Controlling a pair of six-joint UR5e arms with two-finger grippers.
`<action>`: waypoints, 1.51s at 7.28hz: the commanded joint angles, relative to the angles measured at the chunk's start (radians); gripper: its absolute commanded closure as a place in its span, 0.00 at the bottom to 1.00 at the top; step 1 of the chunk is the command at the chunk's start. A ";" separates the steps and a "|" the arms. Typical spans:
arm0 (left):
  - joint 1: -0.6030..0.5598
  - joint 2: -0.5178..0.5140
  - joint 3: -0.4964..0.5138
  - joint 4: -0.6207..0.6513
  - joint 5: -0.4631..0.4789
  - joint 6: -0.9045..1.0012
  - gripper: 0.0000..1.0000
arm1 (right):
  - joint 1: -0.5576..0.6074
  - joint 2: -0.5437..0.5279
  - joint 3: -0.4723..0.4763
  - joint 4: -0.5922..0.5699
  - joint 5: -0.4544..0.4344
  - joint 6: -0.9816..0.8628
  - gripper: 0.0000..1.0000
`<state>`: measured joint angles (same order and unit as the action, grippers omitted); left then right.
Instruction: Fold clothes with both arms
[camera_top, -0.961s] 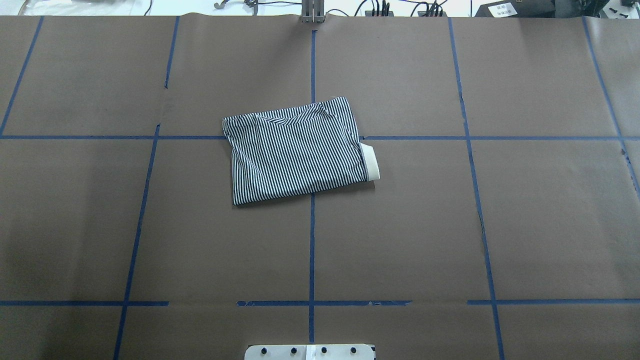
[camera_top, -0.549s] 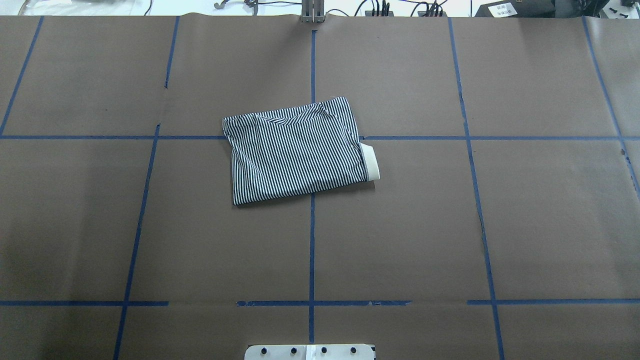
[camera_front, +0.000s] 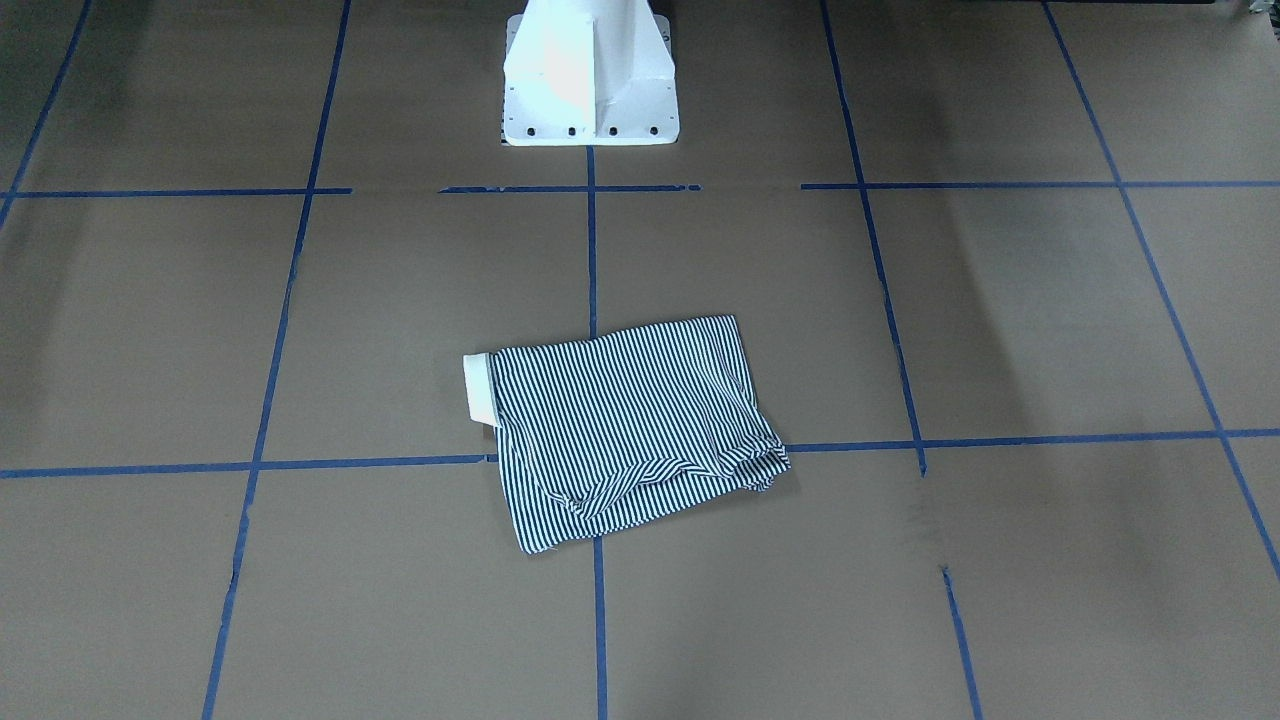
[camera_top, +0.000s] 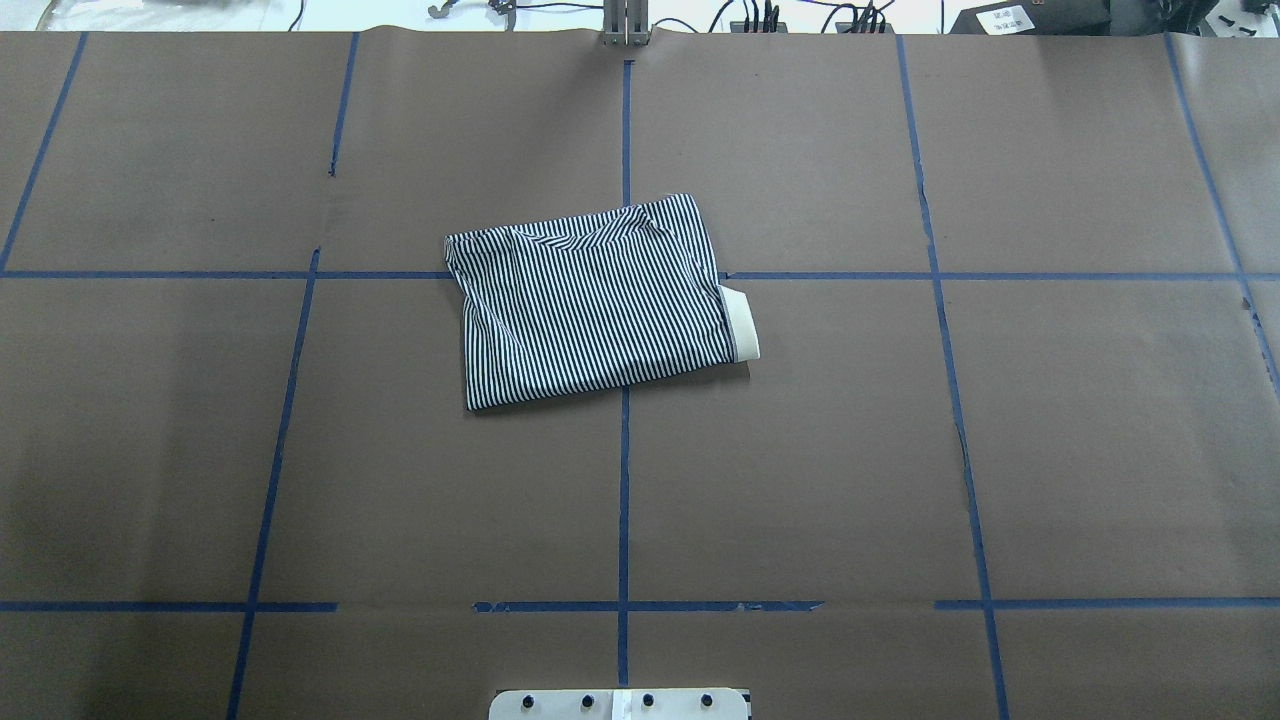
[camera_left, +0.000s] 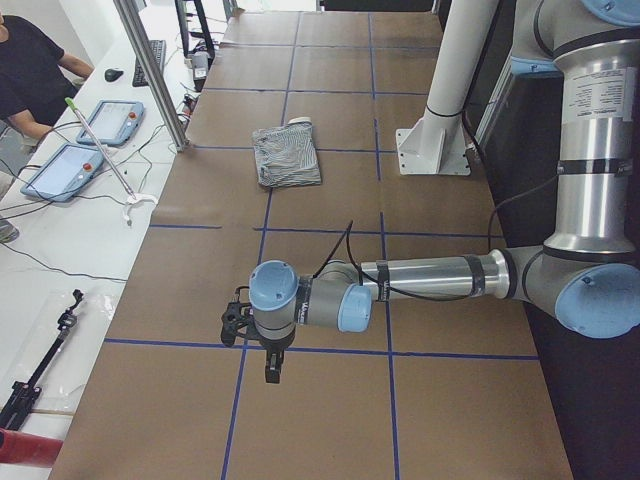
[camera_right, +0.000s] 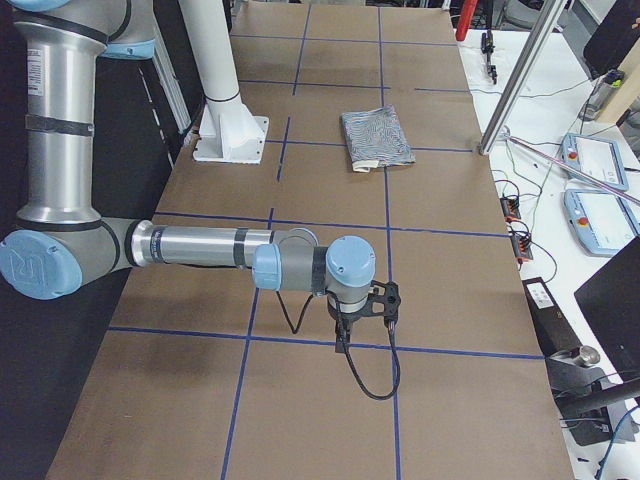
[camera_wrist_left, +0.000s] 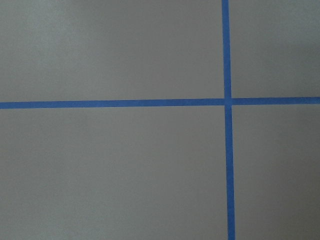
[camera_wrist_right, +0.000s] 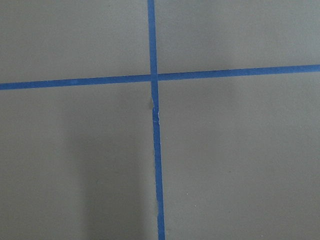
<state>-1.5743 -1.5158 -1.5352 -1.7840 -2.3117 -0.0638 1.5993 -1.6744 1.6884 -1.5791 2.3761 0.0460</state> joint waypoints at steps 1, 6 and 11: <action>0.000 -0.001 -0.011 0.000 -0.002 -0.001 0.00 | 0.001 -0.001 0.001 0.001 0.000 0.000 0.00; 0.046 -0.007 -0.069 0.000 -0.042 -0.005 0.00 | 0.001 0.002 0.010 0.001 -0.001 0.000 0.00; 0.050 -0.001 -0.065 0.002 -0.035 -0.004 0.00 | 0.001 0.004 0.024 -0.004 -0.001 0.000 0.00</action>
<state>-1.5252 -1.5185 -1.6015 -1.7830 -2.3476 -0.0677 1.5999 -1.6706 1.7083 -1.5813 2.3746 0.0460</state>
